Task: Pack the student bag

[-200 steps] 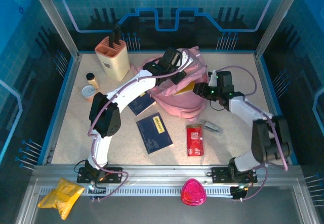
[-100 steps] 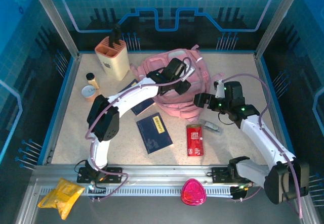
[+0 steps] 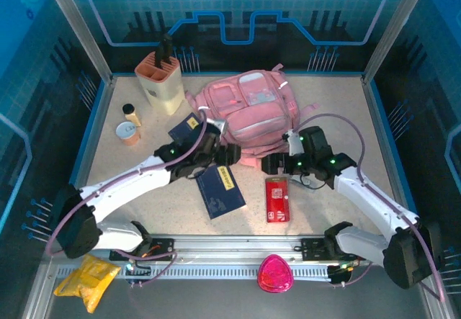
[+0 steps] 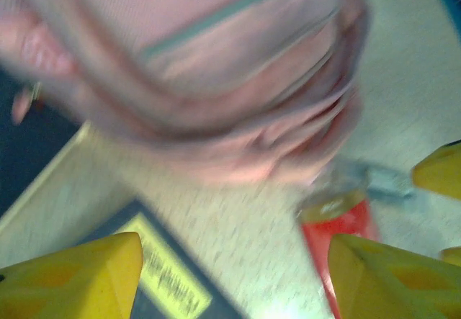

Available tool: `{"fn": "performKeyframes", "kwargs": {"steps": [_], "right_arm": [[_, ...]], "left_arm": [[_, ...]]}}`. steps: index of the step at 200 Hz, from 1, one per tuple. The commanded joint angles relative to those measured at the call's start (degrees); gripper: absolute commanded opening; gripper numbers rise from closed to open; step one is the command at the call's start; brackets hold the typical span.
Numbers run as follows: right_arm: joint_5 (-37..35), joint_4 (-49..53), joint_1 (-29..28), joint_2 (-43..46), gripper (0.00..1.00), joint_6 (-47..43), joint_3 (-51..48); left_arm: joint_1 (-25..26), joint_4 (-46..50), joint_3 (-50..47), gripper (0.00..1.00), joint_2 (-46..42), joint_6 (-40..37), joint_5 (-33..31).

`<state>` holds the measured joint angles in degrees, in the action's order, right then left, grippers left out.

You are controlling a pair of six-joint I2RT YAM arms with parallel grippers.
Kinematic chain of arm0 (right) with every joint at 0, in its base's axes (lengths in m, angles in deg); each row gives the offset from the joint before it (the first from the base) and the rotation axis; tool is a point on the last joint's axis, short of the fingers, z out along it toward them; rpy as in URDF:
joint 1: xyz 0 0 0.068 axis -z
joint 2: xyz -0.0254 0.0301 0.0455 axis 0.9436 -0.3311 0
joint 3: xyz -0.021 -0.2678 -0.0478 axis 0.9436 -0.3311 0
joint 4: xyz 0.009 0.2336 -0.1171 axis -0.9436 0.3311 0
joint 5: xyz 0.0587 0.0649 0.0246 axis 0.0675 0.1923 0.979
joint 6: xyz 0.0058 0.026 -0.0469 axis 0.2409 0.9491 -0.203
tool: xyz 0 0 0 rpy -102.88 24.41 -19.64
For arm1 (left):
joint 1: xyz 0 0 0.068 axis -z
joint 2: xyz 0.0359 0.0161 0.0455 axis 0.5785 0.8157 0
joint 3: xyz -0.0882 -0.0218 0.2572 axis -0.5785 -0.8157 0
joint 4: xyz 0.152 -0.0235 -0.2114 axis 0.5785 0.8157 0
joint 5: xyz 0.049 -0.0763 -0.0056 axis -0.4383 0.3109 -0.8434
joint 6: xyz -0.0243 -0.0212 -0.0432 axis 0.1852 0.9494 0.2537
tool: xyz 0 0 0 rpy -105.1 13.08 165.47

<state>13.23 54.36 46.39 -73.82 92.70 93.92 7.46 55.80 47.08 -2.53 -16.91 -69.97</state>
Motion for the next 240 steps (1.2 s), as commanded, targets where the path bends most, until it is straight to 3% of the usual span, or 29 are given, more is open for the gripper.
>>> {"fn": "performKeyframes", "kwargs": {"steps": [1,43,69,137,240], "right_arm": [[-2.2,2.3,-3.1,-2.2,0.94,-1.2,-1.7],[-3.6,-5.1,-9.0,-5.4,0.89,3.1,-4.6],[-6.9,-8.0,-12.5,-8.8,0.80,4.8,-4.2],[-8.8,-15.2,-16.6,-15.6,0.56,7.2,-3.2],[-8.2,-18.7,-23.2,-26.1,0.46,8.2,0.1]], "left_arm": [[0.5,0.9,-7.4,0.70,-5.0,12.3,-3.1],[0.4,8.2,-15.0,0.74,-11.5,18.2,-6.3],[0.5,4.8,-20.4,0.76,-15.3,20.7,-6.0],[0.2,2.4,-23.9,0.75,-12.4,24.7,-6.4],[0.1,-4.3,-27.6,0.65,-6.9,27.9,-3.8]]}}
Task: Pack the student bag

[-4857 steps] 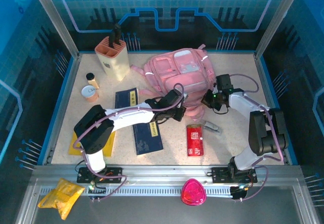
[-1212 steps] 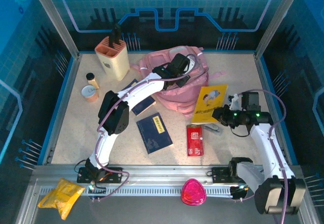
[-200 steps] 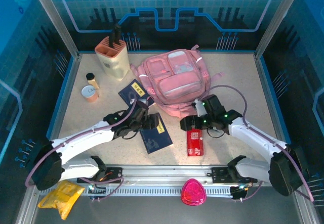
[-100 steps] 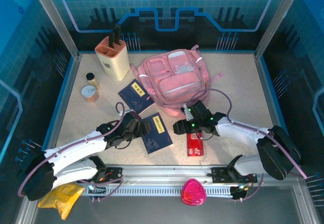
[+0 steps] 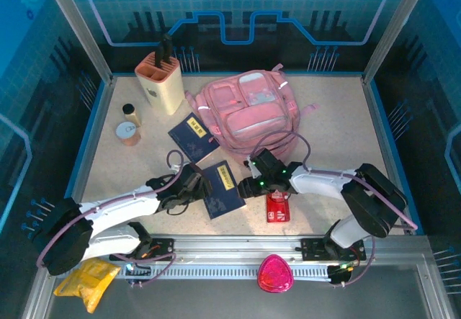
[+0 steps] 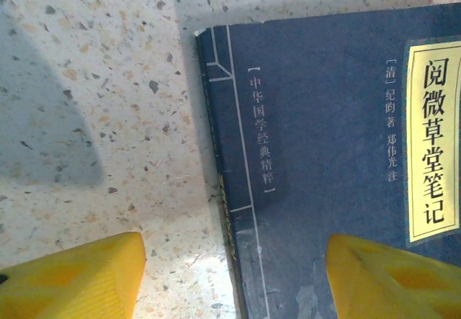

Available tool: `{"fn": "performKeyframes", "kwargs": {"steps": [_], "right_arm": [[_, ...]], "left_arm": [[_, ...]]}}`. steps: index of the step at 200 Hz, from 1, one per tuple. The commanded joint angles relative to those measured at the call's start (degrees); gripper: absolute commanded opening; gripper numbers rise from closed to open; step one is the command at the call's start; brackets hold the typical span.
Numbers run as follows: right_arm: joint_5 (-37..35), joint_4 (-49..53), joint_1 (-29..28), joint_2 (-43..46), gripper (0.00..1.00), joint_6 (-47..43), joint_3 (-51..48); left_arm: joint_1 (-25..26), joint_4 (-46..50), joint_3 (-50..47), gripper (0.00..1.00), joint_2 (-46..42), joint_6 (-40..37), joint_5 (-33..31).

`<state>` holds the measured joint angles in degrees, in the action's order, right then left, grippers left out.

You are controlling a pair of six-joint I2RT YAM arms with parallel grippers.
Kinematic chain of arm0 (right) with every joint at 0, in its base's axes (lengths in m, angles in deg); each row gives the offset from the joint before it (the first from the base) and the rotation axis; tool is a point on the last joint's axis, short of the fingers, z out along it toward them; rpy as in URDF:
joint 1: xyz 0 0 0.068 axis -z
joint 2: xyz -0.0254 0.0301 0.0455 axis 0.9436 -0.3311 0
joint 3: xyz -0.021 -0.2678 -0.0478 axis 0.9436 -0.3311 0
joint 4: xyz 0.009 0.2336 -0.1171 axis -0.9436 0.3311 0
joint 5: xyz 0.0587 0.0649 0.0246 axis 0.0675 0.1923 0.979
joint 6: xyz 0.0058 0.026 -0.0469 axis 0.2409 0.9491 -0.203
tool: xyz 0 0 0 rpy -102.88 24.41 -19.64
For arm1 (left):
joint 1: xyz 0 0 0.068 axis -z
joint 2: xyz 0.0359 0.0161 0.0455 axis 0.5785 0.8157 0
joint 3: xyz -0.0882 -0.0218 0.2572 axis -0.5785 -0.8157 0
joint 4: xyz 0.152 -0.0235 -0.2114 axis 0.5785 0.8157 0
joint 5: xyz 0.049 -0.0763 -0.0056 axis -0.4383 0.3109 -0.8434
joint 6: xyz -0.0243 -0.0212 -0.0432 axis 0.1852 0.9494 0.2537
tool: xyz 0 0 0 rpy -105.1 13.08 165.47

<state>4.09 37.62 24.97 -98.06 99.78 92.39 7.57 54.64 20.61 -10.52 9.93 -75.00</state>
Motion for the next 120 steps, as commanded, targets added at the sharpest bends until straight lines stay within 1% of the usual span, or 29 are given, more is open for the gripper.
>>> {"fn": "performKeyframes", "kwargs": {"steps": [1,13,50,75,105,120], "right_arm": [[1.0,-2.0,-1.8,-1.9,0.46,1.3,1.7],[2.4,-2.6,-2.2,-2.4,0.46,2.7,1.8],[3.6,-2.5,-4.9,-3.1,0.45,4.1,3.4],[3.9,-2.2,-6.0,-2.6,0.45,5.3,3.3],[-1.0,1.3,-5.5,-2.3,0.45,5.5,3.7],[-2.5,2.7,-5.4,-3.2,0.49,5.6,4.2]], "left_arm": [[0.0,-3.2,-1.1,0.65,1.1,1.1,1.3],[0.0,-2.7,-0.9,0.64,1.6,1.1,1.6],[0.0,-1.8,-1.6,0.60,1.8,1.3,0.3],[0.0,-0.7,-1.2,0.59,1.6,1.1,1.4],[0.0,-2.6,-1.4,0.57,1.8,0.5,3.4],[0.0,-2.7,-0.8,0.56,2.7,0.4,4.5]]}}
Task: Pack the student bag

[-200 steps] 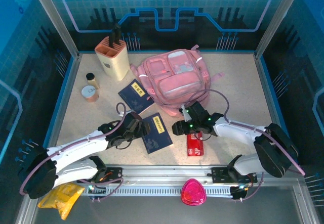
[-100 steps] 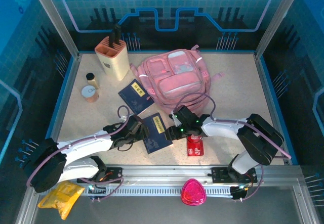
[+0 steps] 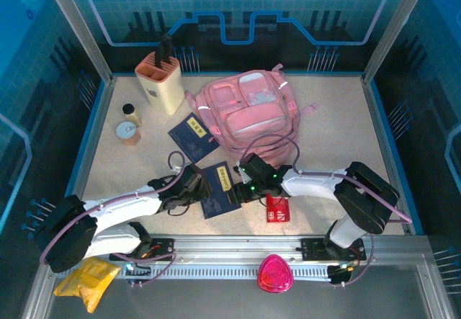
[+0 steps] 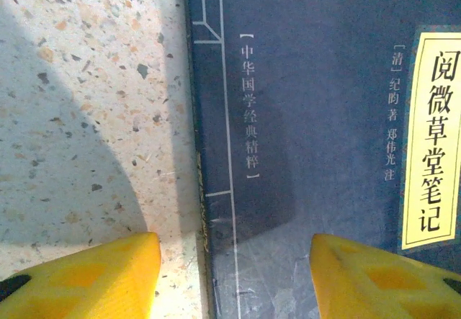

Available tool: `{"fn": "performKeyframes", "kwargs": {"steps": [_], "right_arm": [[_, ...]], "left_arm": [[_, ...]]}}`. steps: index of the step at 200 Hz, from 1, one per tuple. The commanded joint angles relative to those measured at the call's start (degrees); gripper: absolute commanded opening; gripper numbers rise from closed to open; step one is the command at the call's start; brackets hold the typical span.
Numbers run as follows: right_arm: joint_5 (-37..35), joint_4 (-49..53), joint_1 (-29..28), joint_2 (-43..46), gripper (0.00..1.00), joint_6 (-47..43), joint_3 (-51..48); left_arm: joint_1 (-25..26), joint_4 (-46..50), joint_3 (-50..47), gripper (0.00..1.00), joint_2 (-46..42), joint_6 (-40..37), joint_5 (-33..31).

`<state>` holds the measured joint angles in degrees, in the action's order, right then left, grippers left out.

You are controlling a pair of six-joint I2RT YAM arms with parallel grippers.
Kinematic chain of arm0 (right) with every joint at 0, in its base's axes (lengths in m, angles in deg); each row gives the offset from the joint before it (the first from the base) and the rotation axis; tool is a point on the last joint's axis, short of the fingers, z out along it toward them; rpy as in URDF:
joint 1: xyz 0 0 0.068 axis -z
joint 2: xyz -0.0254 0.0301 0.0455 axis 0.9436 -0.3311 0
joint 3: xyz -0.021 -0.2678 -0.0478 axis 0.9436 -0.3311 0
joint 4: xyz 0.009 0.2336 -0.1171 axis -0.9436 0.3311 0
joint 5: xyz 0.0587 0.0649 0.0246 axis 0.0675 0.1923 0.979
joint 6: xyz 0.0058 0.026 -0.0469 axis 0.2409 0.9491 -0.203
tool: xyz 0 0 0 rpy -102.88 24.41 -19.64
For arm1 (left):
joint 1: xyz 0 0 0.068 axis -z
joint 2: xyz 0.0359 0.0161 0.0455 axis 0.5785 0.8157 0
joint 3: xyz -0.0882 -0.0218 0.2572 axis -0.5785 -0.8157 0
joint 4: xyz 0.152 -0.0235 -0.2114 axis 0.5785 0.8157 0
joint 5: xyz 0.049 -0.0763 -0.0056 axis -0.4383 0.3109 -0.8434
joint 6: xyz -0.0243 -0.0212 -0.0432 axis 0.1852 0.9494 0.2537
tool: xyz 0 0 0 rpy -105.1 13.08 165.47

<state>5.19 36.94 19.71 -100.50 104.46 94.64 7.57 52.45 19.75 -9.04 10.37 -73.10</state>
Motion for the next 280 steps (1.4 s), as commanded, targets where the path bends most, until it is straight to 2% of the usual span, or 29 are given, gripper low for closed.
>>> {"fn": "performKeyframes", "kwargs": {"steps": [1,86,148,212,247,266,280], "right_arm": [[-3.6,3.5,-0.1,-0.8,0.49,0.9,2.0],[1.8,-2.2,-0.5,-3.0,0.52,4.6,1.0],[5.4,-3.7,0.0,-2.4,0.54,6.0,2.0],[7.9,-3.0,1.0,0.8,0.51,7.0,1.7],[5.1,0.1,1.0,-0.8,0.52,5.8,2.8],[-0.9,4.1,0.3,-1.8,0.60,3.5,4.0],[-0.9,3.8,0.5,-3.0,0.62,3.6,3.7]], "left_arm": [[0.0,-0.5,0.1,0.56,1.3,0.0,2.7],[0.2,-4.6,-0.6,0.49,3.4,0.6,4.6],[0.6,-5.2,-1.3,0.46,3.1,1.2,2.8],[0.6,-5.5,-2.0,0.43,2.9,1.4,2.2],[1.0,-7.8,-1.8,0.41,3.2,1.1,3.5],[1.2,-7.8,-1.7,0.41,3.5,1.2,3.3],[1.3,-7.0,-1.4,0.40,3.8,1.2,2.9]]}}
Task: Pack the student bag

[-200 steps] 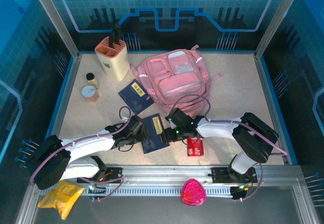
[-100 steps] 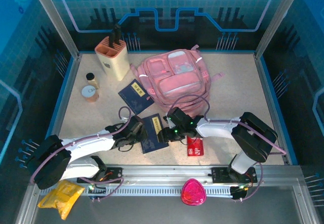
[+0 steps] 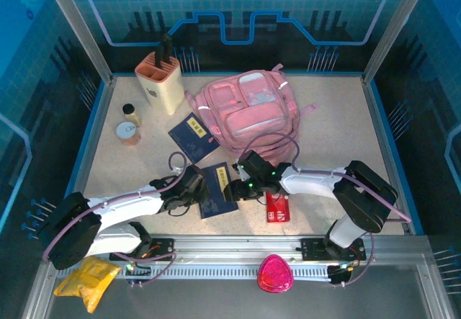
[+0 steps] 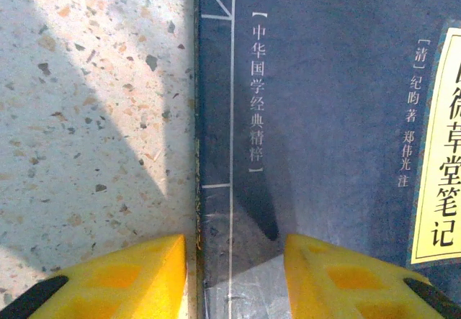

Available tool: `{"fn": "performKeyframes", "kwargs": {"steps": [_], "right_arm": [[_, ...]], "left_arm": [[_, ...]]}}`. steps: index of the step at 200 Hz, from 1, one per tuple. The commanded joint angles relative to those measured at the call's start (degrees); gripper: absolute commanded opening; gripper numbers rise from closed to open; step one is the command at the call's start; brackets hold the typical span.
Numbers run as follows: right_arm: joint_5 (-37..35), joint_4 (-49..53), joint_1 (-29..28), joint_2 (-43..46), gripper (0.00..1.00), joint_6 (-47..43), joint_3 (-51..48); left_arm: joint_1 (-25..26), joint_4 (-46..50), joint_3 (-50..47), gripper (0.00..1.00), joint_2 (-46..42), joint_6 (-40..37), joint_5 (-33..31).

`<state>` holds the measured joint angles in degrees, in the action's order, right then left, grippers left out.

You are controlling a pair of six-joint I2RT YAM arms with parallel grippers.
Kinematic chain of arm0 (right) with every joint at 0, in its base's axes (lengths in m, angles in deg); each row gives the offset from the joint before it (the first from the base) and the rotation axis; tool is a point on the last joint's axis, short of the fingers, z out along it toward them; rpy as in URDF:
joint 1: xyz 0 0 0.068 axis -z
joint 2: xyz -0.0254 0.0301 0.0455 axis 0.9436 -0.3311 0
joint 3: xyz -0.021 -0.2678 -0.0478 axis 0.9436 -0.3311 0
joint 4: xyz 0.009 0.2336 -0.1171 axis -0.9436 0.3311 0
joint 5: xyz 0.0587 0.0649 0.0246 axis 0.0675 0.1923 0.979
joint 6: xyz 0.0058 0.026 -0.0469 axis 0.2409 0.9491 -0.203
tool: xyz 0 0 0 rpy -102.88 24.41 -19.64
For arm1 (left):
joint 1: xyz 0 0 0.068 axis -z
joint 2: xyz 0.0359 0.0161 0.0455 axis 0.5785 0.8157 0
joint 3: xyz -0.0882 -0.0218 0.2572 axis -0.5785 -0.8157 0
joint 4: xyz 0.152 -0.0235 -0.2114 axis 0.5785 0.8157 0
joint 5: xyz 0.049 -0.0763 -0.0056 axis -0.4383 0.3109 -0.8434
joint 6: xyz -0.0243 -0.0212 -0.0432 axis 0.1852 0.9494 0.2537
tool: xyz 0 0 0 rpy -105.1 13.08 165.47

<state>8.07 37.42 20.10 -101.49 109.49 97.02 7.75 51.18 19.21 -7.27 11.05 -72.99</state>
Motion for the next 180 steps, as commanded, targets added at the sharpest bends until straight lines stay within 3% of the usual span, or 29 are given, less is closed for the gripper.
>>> {"fn": "performKeyframes", "kwargs": {"steps": [1,55,180], "right_arm": [[-3.7,3.3,0.1,-2.2,0.62,-1.4,1.3],[1.5,0.2,-1.6,-5.7,0.59,-0.5,3.7],[1.6,2.7,-1.8,-2.9,0.53,-1.2,6.7]], "left_arm": [[1.1,-5.6,-0.9,0.40,2.0,0.6,2.8],[2.0,-8.0,-1.2,0.39,2.2,0.6,4.0],[2.5,-8.5,-1.3,0.38,2.5,0.9,3.8]]}}
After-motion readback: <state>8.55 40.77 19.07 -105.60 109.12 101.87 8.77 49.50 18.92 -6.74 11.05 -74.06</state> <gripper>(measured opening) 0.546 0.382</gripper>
